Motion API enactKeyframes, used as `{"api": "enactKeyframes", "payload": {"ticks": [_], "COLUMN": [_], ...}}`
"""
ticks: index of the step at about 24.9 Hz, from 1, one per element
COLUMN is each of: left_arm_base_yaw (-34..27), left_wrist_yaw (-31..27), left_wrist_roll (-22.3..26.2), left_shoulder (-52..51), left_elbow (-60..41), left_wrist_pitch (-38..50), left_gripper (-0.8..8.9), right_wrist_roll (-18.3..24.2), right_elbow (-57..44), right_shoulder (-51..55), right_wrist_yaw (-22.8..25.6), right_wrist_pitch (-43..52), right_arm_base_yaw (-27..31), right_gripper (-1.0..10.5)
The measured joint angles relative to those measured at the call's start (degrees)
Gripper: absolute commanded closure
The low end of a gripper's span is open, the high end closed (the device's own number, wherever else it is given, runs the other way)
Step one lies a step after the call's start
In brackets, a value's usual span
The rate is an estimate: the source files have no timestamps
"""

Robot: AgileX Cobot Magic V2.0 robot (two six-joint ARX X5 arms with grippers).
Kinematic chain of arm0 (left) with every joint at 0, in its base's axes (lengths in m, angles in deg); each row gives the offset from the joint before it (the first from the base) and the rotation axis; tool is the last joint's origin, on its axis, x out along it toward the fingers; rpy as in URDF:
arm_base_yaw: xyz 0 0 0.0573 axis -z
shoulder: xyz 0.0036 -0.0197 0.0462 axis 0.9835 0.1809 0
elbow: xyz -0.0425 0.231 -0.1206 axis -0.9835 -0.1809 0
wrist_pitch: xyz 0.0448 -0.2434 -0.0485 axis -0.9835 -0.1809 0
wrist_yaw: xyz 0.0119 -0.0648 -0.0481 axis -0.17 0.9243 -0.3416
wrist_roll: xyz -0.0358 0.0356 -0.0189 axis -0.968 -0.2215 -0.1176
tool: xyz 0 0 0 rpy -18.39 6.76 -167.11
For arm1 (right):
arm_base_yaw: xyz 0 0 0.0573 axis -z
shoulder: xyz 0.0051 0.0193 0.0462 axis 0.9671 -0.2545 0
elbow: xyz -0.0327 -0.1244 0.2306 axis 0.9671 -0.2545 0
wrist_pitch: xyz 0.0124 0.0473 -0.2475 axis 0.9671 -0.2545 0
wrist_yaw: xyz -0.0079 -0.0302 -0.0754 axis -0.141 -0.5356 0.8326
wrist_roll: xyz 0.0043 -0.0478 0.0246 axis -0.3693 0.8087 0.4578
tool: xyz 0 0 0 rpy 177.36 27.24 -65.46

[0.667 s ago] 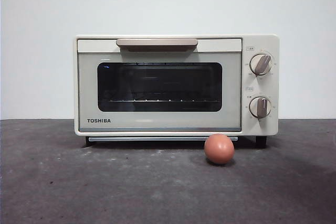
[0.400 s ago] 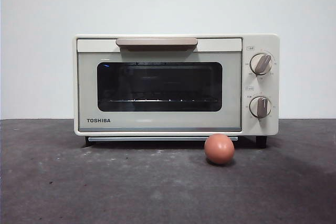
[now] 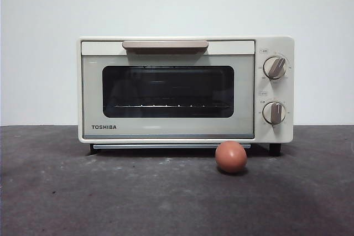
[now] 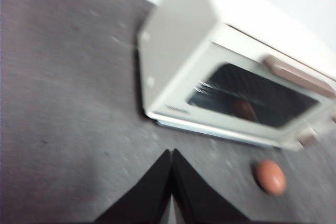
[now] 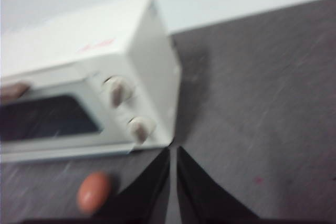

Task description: Eggoven

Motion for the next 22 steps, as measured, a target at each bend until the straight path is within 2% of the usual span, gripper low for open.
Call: {"api": "enactKeyframes", "payload": {"ticks": [7, 10, 15, 22], "left_arm_base_yaw": [0.44, 1.75, 4.81, 7.04], "left_wrist_yaw": [10.10, 11.91, 12.07, 12.13], "left_wrist_roll": [9.57, 13.29, 18.08, 20.74], "left_shoulder": [11.15, 14.32, 16.41, 16.72], "left_elbow": [12.96, 16.63, 18.88, 18.88], "left_wrist_pitch": [-12.15, -17.68, -23.47, -25.88], "left_gripper": [8.06, 8.06, 8.06, 8.06], "right_wrist_roll": [7.74, 10.97, 14.62, 16.57], "right_elbow": [13.79, 17.31, 18.99, 18.99], "right_shoulder": [-11.28, -14.49, -16.65, -16.94], "right_wrist_yaw": [-11.89, -15.47, -16.72, -16.74], "right_wrist_pitch": [-16.59, -22.84, -28.41, -29.75], "right_arm_base_yaw": [-0.15, -1.25, -5.05, -9.11], "right_gripper": [9.4, 9.4, 9.4, 9.2]}}
